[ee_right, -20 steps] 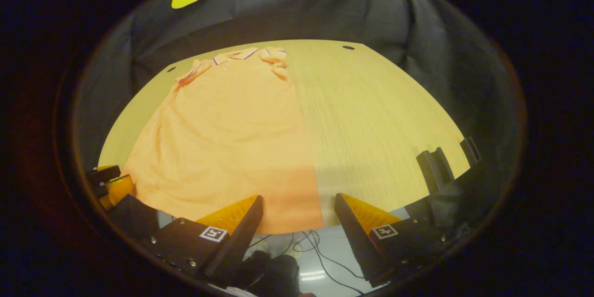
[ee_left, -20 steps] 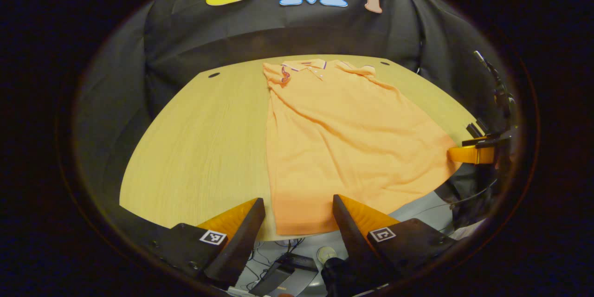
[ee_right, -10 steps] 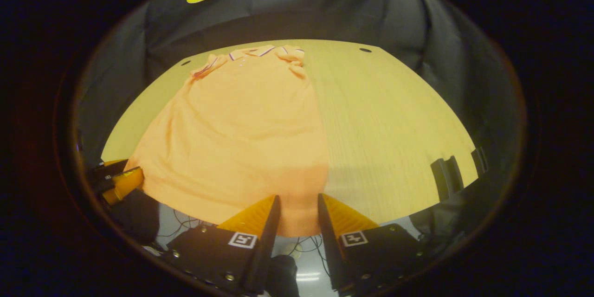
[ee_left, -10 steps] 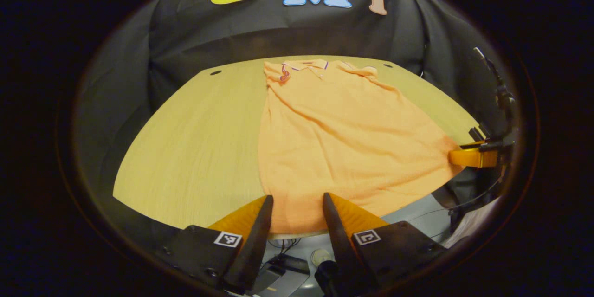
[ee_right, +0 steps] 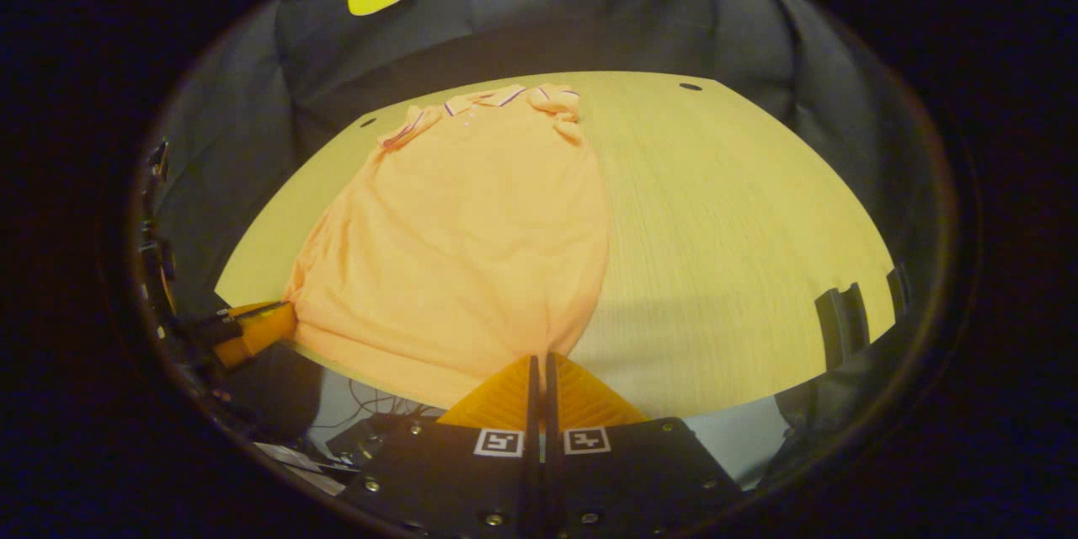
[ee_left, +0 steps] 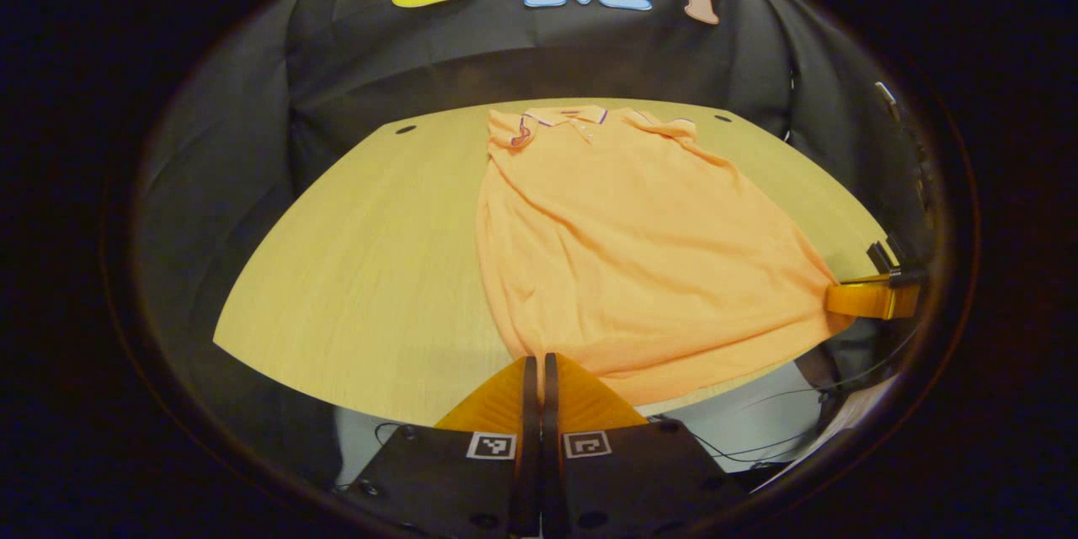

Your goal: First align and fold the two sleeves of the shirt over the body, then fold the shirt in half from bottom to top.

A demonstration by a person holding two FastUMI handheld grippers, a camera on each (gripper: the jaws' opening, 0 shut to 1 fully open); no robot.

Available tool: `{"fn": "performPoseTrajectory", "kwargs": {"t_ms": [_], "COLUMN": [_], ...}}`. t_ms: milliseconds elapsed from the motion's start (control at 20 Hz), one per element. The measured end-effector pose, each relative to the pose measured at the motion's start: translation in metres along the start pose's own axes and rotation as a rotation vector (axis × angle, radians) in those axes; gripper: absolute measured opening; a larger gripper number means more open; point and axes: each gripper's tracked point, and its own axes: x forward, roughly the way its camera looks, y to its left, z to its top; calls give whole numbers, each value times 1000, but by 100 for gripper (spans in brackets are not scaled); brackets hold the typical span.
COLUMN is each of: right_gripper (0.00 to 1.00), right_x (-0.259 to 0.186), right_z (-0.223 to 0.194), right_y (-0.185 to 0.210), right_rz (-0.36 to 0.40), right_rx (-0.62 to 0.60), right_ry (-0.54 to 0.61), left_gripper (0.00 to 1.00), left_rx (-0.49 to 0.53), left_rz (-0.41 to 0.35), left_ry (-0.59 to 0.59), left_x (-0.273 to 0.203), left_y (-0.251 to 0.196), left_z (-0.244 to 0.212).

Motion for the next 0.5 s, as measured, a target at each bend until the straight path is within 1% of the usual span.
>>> {"fn": "performPoseTrajectory", "kwargs": {"t_ms": [200,300,350,500], "right_gripper": [3,3,3,3], "right_x": [-17,-23,-25,-25], "right_z": [28,50,62,103], "right_y": [3,6,7,3], "right_rz": [66,97,108,90], "right_rx": [-1,27,37,43], "right_ry": [-64,-91,-109,-166], "left_gripper": [6,7,6,6], "left_rx": [-43,-83,-99,-118], "left_rz": [20,2,-7,-39], "left_ry": [-59,-86,-100,-129], "left_x": [-18,-24,-24,-13], "left_y": [0,-3,-5,-6], "left_z": [37,59,70,107]}}
